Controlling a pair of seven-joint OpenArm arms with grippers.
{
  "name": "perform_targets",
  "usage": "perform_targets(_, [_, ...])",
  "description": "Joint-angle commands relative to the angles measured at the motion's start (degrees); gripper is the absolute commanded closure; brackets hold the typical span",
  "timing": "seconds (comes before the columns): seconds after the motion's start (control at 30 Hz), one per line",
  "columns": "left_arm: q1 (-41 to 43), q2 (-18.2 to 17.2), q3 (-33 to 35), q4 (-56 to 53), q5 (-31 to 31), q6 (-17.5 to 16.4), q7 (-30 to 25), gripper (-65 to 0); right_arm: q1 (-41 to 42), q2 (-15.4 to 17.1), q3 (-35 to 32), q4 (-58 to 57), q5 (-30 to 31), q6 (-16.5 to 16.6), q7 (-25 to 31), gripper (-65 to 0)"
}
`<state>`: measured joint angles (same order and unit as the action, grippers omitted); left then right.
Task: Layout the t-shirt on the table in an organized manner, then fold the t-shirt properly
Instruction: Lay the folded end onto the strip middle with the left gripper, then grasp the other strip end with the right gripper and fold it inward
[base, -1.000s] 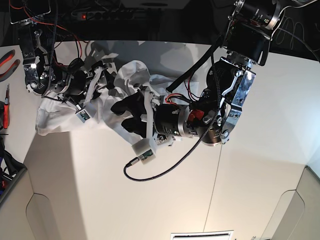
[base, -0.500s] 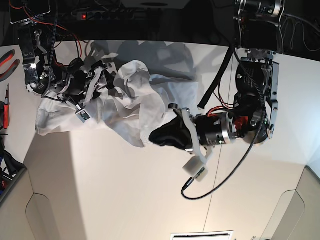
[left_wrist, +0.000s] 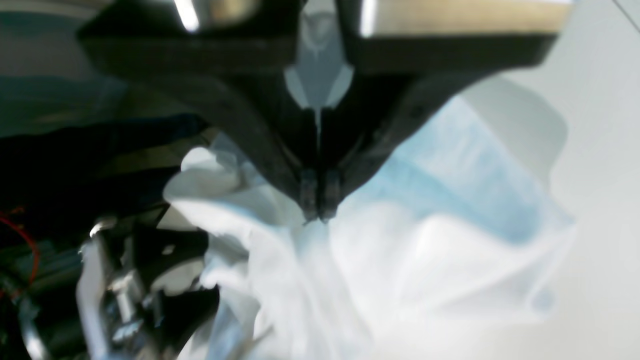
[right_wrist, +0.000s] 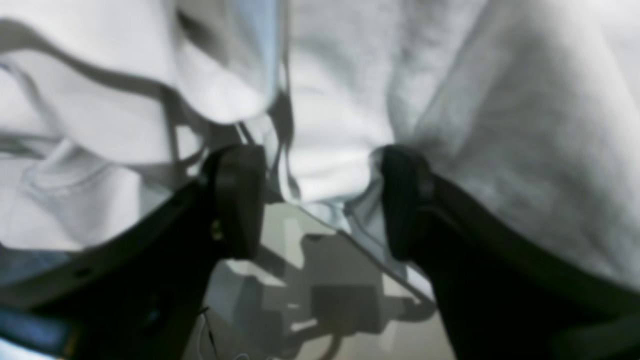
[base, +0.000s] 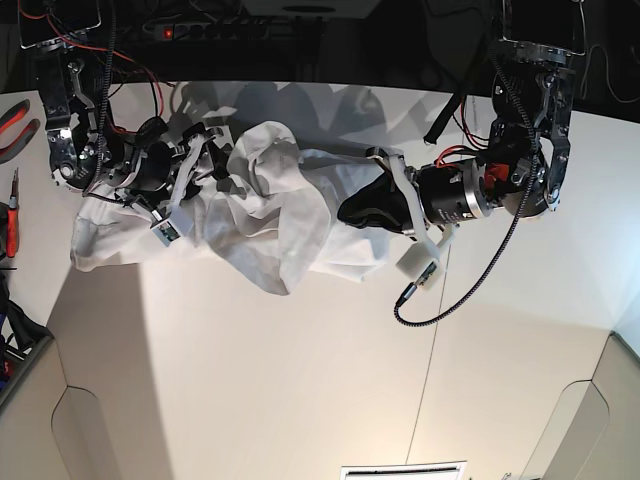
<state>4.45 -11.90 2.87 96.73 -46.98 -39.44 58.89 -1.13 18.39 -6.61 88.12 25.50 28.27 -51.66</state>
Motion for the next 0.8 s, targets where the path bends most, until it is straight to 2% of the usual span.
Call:
perform_targets(0.0, [-1.3, 0.4, 0.6, 0.7, -1.1, -0.6, -1.5, 0.0, 0.8, 0.5, 0.4, 0.8, 0.7, 0.1, 0.9, -36.0])
perform_targets(0.2, [-3.8, 6.0, 5.6, -0.9, 5.2, -0.6, -2.4, 0.0, 0.8, 0.5, 0.4, 0.9, 0.7, 0.1, 0.9, -36.0])
perform_targets(0.43, [-9.3, 10.2, 11.2, -9.8, 9.4, -0.6, -5.4, 0.0, 1.0, 0.5, 0.4, 0.9, 1.9, 0.6, 0.8, -36.0])
perform_targets(0.63, [-13.9, 10.9, 11.4, -15.5, 9.7, -0.6, -6.3, 0.0, 3.7, 0.5, 0.4, 2.9, 6.2, 2.3, -2.4, -36.0])
perform_targets(0.77, [-14.8, 11.0, 11.4, -17.5, 10.4, -0.6, -7.6, 0.0, 6.6, 0.5, 0.4, 6.3, 6.6, 2.6, -2.5, -36.0])
